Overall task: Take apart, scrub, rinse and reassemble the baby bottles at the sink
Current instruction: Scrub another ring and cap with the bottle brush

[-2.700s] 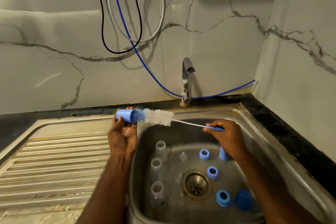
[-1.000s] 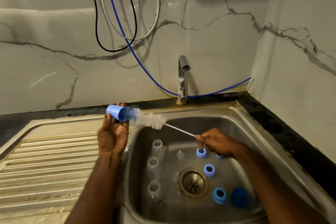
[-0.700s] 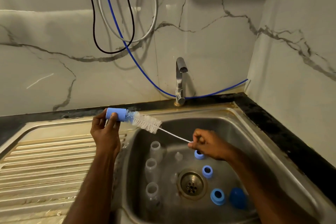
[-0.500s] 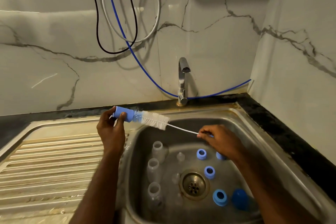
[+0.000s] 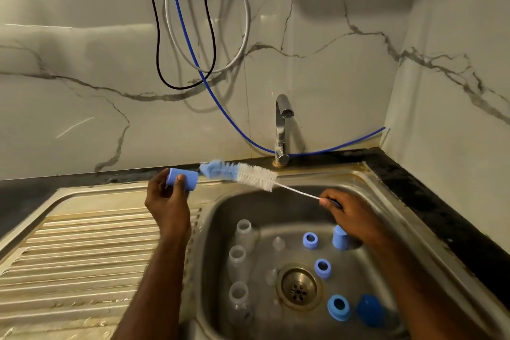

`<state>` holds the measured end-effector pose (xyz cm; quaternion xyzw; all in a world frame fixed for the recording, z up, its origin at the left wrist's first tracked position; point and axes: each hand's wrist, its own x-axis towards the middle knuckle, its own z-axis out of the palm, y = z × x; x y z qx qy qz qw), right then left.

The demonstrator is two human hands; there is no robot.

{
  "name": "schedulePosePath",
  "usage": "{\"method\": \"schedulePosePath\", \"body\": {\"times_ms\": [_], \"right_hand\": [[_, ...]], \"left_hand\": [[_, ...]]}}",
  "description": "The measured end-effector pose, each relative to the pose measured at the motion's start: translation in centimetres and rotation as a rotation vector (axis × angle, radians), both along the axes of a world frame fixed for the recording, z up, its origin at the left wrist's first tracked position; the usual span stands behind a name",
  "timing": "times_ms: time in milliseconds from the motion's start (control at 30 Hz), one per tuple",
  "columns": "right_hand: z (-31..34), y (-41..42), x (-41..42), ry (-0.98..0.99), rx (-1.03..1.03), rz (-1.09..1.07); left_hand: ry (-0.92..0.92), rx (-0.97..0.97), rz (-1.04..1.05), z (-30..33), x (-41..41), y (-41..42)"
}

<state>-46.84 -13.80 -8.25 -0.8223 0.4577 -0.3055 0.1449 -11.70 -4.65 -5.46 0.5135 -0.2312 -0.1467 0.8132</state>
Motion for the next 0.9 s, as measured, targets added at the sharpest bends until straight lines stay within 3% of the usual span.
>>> {"method": "schedulePosePath", "body": {"times_ms": [100,200,500,667,900], "right_hand": [[-0.4,0.0,0.4,-0.064,0.081,0.019],[-0.5,0.4,1.3,-0.044,0.146,0.082],[-0.1,1.7,3.6,-0.054,0.202,0.13],[0.0,1.1,2.3,-0.02,0.224,0.05],[0.2,2.3,4.5,-0.028,0.141,0.108]], "left_hand": [[0.268,-0.008,-0.214,-0.3,-1.6,0.0],[0.401,0.002,-0.365,-0.6,-3.0,-0.7],[0.458,0.057,-0.652,-1.1,-6.8,-1.1],[0.601,-0.04,-0.543,-0.4,-5.5,-1.0],[0.444,0.099,-0.671,-1.1,-8.5,-0.8]]}}
